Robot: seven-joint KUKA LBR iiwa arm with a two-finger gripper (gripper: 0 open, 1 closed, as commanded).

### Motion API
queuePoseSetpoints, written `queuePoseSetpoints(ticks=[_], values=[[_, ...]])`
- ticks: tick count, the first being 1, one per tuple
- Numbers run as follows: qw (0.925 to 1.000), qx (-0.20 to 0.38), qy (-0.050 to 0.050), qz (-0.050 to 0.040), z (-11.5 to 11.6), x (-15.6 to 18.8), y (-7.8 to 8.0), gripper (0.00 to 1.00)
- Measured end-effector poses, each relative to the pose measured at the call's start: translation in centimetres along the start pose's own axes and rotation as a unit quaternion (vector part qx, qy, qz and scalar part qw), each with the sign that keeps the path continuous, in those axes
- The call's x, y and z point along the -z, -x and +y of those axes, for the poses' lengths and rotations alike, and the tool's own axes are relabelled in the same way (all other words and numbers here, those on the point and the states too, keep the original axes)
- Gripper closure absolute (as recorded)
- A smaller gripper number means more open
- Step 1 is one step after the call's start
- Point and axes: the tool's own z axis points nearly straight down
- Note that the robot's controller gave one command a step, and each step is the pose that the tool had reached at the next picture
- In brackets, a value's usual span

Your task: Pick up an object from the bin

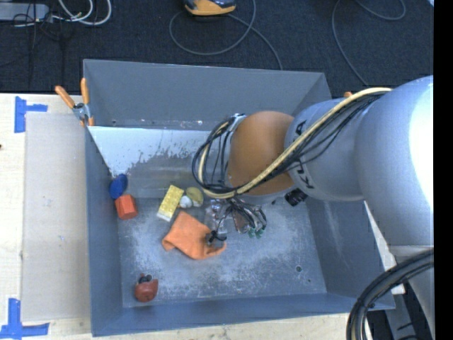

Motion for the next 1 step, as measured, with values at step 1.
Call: queuePoseSetpoints(ticks=[1], values=[[1.0, 0.0, 0.0, 0.0, -0.01, 0.0, 0.0, 1.0]])
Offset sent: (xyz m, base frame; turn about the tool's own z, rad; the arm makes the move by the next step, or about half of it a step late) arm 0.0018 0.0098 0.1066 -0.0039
